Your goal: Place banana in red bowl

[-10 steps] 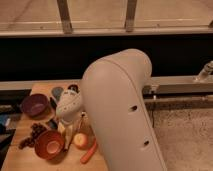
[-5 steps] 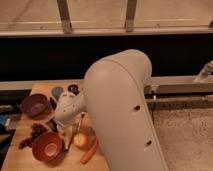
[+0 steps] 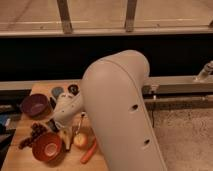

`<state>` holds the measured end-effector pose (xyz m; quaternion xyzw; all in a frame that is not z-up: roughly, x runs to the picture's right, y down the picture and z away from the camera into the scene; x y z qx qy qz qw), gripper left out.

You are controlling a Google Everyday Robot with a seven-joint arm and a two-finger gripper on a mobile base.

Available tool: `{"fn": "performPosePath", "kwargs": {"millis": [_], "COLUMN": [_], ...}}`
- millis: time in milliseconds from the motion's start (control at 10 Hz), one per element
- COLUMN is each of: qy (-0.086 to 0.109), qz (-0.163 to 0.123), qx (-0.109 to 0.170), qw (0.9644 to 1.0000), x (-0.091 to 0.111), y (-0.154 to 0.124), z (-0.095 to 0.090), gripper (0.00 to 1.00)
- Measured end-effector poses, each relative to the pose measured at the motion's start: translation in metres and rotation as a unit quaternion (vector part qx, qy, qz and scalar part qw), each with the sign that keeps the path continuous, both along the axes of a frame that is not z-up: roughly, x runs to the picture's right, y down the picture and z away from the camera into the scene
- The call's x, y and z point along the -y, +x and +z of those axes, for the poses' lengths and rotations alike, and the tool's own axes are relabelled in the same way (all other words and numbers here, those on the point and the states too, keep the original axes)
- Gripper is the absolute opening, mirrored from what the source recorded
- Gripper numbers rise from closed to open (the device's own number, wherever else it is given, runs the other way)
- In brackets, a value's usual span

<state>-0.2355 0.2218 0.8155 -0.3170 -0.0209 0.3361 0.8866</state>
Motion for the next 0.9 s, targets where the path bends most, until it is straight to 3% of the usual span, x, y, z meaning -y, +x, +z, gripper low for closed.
{"fn": "performPosePath", "kwargs": {"millis": [200,500,900], "qy": [0.004,0.004,0.029], "qz": [0.004,0.030,0.054], "qx": [-0.013,-0.016,0.000], "qw": [0.9999,0.9994,0.9982], "x": [0.017,0.059,0.122], "y": [0.006,0.027,0.053], "z": [-0.004,-0.009,-0.042], "gripper": [0.00,0.00,0.00]}}
